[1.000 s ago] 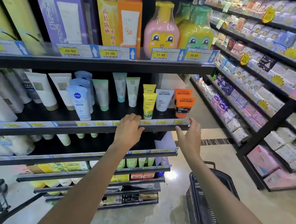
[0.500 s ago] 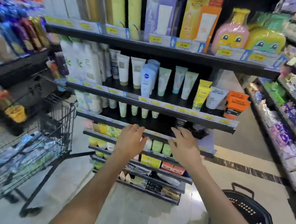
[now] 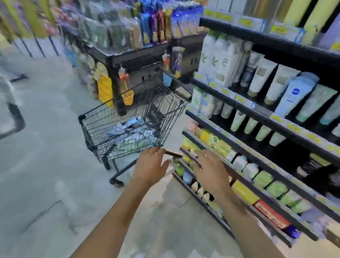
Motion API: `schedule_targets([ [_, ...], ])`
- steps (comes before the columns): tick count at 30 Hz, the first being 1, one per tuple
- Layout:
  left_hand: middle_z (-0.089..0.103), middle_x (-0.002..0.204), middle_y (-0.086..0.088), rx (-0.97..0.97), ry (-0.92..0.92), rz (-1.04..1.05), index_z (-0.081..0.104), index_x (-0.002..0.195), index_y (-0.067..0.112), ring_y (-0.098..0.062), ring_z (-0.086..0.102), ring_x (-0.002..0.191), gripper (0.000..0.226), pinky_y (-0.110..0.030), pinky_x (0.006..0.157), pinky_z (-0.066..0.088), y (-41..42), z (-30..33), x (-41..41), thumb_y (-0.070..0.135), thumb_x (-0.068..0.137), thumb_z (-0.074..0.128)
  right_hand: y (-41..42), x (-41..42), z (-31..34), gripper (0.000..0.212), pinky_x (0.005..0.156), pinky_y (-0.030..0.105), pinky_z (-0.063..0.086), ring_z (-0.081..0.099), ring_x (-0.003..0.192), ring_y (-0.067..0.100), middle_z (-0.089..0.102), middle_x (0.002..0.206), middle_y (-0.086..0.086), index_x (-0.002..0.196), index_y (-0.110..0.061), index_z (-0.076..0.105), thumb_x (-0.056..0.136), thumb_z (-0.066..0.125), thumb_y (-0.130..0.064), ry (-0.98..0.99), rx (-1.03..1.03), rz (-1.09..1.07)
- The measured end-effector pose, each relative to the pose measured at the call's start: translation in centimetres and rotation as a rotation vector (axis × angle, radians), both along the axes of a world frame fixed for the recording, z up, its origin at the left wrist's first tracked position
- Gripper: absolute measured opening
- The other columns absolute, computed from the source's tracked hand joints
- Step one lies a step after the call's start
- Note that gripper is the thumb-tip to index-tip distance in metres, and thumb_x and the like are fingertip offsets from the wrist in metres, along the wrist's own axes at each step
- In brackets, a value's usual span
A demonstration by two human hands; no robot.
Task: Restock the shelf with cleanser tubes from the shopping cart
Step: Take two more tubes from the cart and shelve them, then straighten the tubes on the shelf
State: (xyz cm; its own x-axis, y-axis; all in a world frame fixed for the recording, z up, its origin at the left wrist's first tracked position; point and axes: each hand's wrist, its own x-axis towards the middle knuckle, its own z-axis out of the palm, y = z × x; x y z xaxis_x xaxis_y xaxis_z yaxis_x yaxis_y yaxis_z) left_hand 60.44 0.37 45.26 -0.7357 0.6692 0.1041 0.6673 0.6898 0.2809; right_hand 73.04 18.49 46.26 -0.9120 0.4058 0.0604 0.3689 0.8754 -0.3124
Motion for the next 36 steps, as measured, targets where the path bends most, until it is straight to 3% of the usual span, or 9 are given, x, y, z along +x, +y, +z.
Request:
schedule_targets([
  [6, 0.061, 0.135, -0.009, 0.025, -0.048, 0.154, 0.059, 0.139, 0.017, -0.032, 0.055, 0.123, 0.049, -0.043, 0.103, 0.045, -7.6, -1.9, -7.1, 0.049, 0.103, 0.052, -5.6, -10.1, -1.9, 0.049, 0.117, 0.043, 0.037, 0.039, 0.145, 0.025, 0.050, 0.153, 0.005, 0.150, -0.026, 0.050, 0.106, 0.047, -0.049, -0.008, -0.050, 0.085],
  [16, 0.062, 0.135, -0.009, -0.021, -0.096, 0.236, 0.058, 0.140, 0.017, -0.033, 0.055, 0.124, 0.050, -0.043, 0.103, 0.046, -14.4, -4.3, -19.0, 0.048, 0.101, 0.054, -11.4, -23.6, -3.4, 0.054, 0.114, 0.040, 0.038, 0.042, 0.141, 0.026, 0.053, 0.149, 0.008, 0.151, -0.016, 0.050, 0.107, 0.046, -0.047, -0.058, -0.051, 0.152],
  [28, 0.060, 0.136, -0.010, -0.058, -0.215, 0.290, 0.054, 0.143, 0.014, -0.033, 0.055, 0.125, 0.052, -0.042, 0.105, 0.045, -11.5, -8.8, -31.9, 0.045, 0.101, 0.055, -8.0, -37.7, -8.4, 0.053, 0.116, 0.042, 0.039, 0.039, 0.143, 0.025, 0.047, 0.154, 0.005, 0.152, -0.021, 0.046, 0.107, 0.045, -0.048, -0.162, -0.138, 0.205],
  [36, 0.062, 0.127, -0.012, -0.111, -0.310, 0.370, 0.060, 0.133, 0.014, -0.036, 0.056, 0.119, 0.044, -0.043, 0.096, 0.046, -6.3, -10.9, -41.6, 0.045, 0.101, 0.056, -3.0, -48.4, -11.4, 0.050, 0.113, 0.043, 0.040, 0.042, 0.141, 0.028, 0.047, 0.155, 0.006, 0.151, -0.019, 0.049, 0.107, 0.046, -0.044, -0.278, -0.199, 0.274],
])
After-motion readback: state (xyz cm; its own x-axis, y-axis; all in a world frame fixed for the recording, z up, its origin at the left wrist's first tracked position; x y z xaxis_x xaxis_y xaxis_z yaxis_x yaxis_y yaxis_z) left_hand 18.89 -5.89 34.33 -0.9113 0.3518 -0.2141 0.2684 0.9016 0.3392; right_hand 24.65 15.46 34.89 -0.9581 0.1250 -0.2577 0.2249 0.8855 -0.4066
